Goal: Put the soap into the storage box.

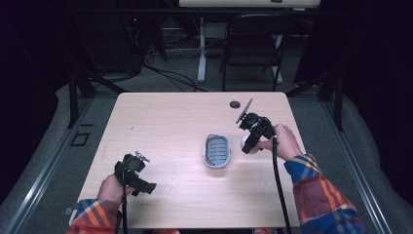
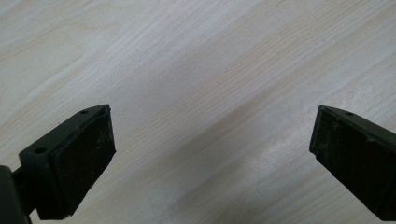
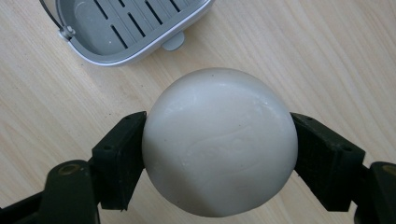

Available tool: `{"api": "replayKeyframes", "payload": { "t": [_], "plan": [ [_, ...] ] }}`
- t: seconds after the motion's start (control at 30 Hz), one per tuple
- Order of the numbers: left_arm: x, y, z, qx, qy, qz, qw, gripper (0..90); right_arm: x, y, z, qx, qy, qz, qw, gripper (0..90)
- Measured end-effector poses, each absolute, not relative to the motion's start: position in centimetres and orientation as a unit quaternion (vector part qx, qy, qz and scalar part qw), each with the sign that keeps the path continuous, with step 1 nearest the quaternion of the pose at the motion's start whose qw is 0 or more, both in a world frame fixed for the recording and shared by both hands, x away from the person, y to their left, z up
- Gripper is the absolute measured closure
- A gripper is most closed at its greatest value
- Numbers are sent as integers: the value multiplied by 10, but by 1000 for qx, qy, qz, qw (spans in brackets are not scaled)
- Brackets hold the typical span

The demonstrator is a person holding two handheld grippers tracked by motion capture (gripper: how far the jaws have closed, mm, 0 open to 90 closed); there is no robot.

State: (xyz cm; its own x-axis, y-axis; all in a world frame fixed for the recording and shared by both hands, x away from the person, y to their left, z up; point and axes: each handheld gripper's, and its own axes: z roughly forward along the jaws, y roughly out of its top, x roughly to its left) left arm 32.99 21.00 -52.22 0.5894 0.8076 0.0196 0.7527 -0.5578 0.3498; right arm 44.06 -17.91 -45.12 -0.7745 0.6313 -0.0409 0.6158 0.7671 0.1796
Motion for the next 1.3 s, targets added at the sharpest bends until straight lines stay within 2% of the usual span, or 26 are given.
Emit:
{"api": "replayKeyframes", "payload": {
  "t": [1.3],
  "plan": [
    [331,209,-523,879,443,86,154,0,456,-139,-440,298,950,76,50,233]
  ]
}}
